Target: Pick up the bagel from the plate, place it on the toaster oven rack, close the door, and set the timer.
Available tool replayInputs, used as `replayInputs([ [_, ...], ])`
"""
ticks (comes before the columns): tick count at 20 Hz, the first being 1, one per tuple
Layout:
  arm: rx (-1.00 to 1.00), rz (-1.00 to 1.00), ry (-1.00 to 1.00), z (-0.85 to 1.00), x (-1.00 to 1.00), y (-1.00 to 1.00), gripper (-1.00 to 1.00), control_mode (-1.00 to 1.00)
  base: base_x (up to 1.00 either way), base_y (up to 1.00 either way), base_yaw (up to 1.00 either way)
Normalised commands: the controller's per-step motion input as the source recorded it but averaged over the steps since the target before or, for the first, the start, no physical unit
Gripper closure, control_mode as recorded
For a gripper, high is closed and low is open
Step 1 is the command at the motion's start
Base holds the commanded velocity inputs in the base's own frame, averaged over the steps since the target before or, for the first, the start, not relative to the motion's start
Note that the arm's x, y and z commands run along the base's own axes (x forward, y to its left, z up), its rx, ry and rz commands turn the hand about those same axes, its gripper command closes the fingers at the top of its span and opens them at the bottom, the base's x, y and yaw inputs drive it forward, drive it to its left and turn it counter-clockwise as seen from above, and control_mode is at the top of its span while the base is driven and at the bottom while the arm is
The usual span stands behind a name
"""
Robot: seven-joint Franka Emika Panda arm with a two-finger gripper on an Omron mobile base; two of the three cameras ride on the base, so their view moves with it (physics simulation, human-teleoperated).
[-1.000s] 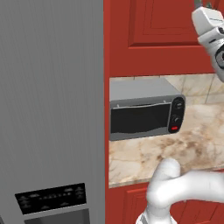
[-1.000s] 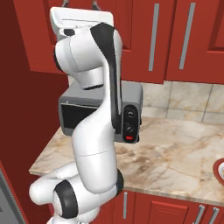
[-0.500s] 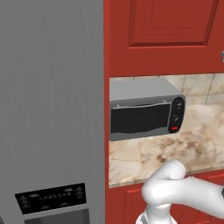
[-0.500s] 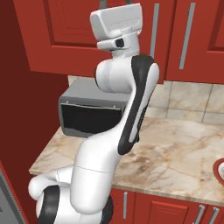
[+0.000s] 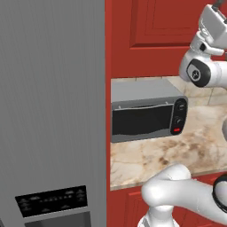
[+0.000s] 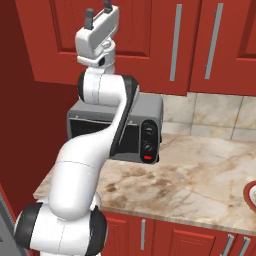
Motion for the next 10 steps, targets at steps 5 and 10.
replayInputs([
  [5,0.31,0.49,-0.23,0.02,-0.19,0.55,-1.0,-1.0,0.0,0.0,0.0],
  [10,0.31,0.36,-0.05,0.28,-0.84,0.12,-1.0,-1.0,0.0,0.0,0.0],
])
